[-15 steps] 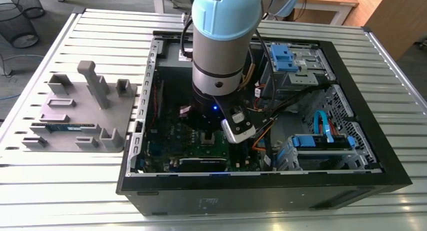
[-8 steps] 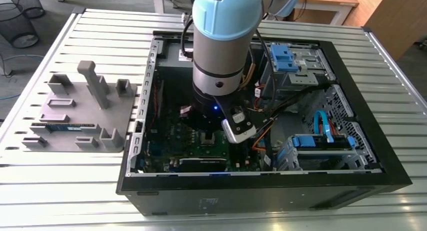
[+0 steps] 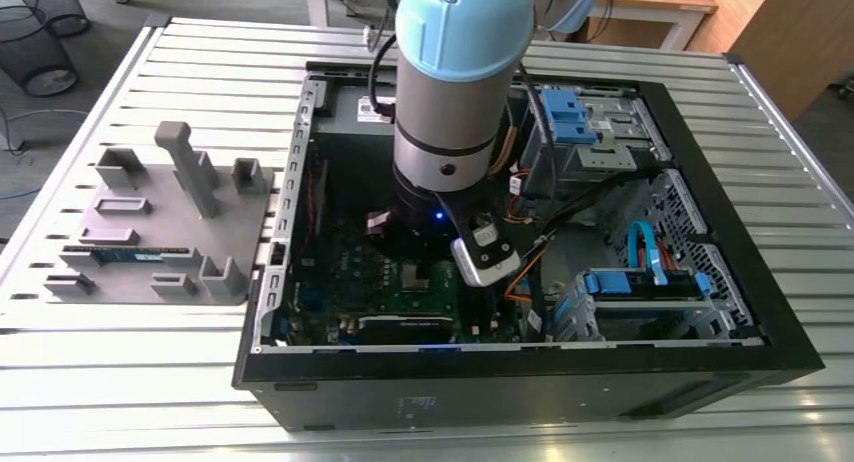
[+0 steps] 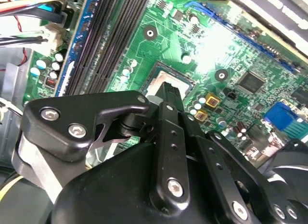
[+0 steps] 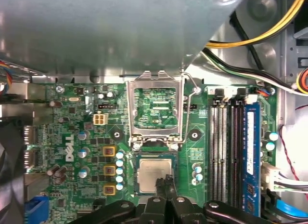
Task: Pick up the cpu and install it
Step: 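Close the cpu cover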
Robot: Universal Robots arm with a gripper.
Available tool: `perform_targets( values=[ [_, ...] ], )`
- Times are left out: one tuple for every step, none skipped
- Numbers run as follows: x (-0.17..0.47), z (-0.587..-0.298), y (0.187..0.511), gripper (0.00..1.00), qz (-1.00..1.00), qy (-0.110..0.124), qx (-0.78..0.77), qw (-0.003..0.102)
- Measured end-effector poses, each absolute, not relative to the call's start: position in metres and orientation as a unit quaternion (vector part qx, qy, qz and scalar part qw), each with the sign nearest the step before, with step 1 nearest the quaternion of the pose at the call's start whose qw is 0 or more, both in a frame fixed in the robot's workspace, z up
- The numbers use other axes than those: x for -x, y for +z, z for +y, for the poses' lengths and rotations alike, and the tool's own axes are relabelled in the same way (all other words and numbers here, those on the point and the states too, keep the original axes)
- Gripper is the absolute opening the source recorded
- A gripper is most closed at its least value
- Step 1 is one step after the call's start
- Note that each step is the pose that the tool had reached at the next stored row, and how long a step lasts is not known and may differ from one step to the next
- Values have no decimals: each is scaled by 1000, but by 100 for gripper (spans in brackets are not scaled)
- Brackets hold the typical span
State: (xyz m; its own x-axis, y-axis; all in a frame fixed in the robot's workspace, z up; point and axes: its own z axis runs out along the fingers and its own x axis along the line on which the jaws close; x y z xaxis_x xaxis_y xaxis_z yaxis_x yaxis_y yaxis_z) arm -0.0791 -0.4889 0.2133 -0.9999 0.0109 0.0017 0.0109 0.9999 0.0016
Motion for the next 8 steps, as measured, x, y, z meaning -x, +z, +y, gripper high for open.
perform_targets(
  values=[
    [77, -489, 213, 11, -1000, -1, 5, 1],
    [76, -489, 213, 11, -1000, -1, 5, 1],
    [74, -489, 213, 11, -1000, -1, 5, 1],
    [73, -489, 213, 11, -1000, -1, 5, 1],
    [72, -489, 213, 11, -1000, -1, 5, 1],
    [72, -489, 213, 11, -1000, -1, 5, 1],
    [72, -489, 213, 11, -1000, -1, 5, 1],
    [72, -489, 213, 11, -1000, -1, 6, 1]
  ],
)
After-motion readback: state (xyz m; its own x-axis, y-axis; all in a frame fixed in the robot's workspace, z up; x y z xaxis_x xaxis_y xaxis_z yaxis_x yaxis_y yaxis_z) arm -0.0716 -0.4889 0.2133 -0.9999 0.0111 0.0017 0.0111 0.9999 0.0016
